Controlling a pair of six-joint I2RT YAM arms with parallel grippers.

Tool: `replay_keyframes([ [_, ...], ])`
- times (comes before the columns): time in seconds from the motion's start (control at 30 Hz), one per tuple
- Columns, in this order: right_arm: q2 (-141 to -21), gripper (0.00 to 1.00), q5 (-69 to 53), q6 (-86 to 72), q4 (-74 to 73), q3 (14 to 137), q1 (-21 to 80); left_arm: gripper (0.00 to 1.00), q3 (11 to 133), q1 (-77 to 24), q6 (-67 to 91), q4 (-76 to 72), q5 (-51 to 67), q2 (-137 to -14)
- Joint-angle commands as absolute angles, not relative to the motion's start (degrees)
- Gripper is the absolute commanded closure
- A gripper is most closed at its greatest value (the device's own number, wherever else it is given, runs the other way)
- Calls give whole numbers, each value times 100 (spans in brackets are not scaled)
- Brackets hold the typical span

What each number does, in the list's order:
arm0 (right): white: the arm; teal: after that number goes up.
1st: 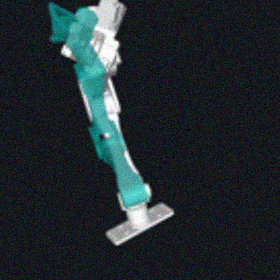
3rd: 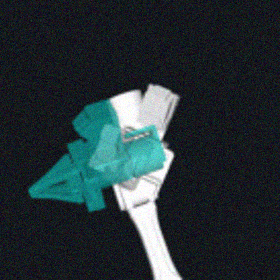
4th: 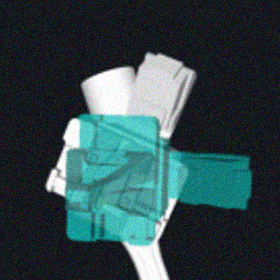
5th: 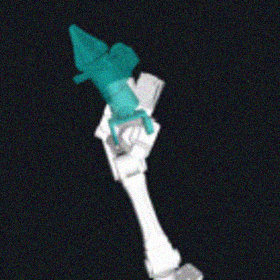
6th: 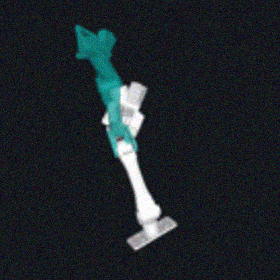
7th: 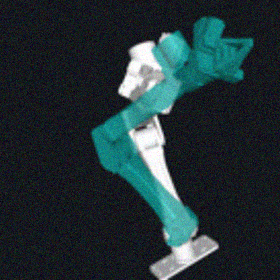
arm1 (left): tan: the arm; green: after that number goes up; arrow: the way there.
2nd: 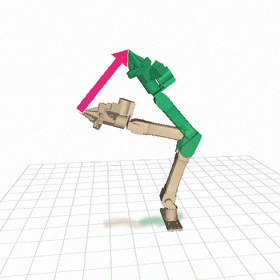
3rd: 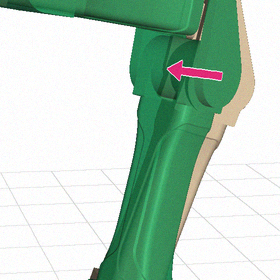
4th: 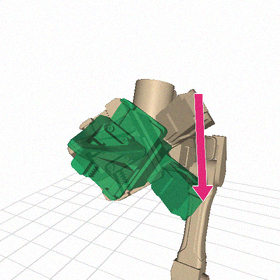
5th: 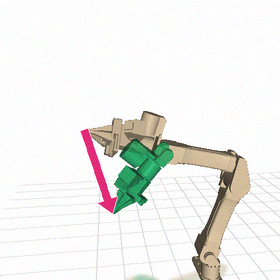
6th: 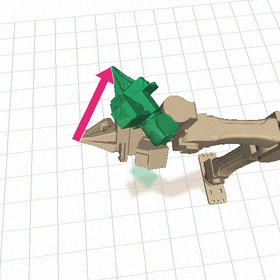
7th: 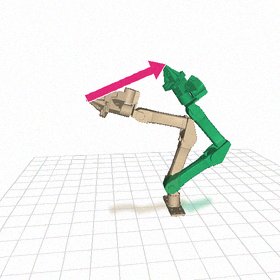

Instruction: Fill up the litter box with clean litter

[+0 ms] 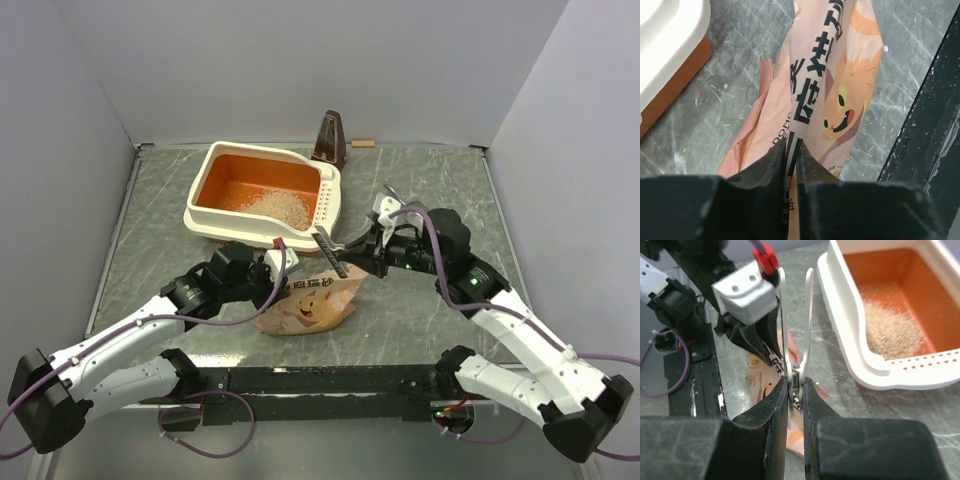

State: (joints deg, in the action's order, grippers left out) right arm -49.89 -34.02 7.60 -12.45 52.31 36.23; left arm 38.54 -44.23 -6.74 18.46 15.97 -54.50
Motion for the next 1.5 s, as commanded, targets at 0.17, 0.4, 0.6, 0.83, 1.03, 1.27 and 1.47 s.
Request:
replay_keyframes([
  [0.17, -5686, 100, -4806, 1792, -1081, 5309, 3182, 95, 3727, -4430, -800, 1644, 1389, -5239],
  [0.4, -6222, 100, -5844, 2653, -1704, 5774, 3155, 99, 3621, -4430, -756, 1547, 1477, -5089],
  [0.6, -6398, 100, -5870, 2978, -1617, 5774, 3146, 99, 3604, -4430, -712, 1521, 1555, -4948],
  [0.83, -6556, 100, -5854, 3489, -2099, 5897, 3164, 99, 3604, -4430, -659, 1521, 1521, -4896],
  [1.03, -6671, 100, -5300, 3727, -2180, 5854, 3261, 99, 3648, -4430, -633, 1547, 1538, -4922],
  [1.27, -6469, 100, -5423, 3525, -1767, 5792, 3252, 99, 3612, -4430, -615, 1503, 1608, -4896],
  [1.47, -6302, 100, -5862, 3200, -1407, 5889, 3252, 99, 3612, -4430, -615, 1503, 1644, -4887],
])
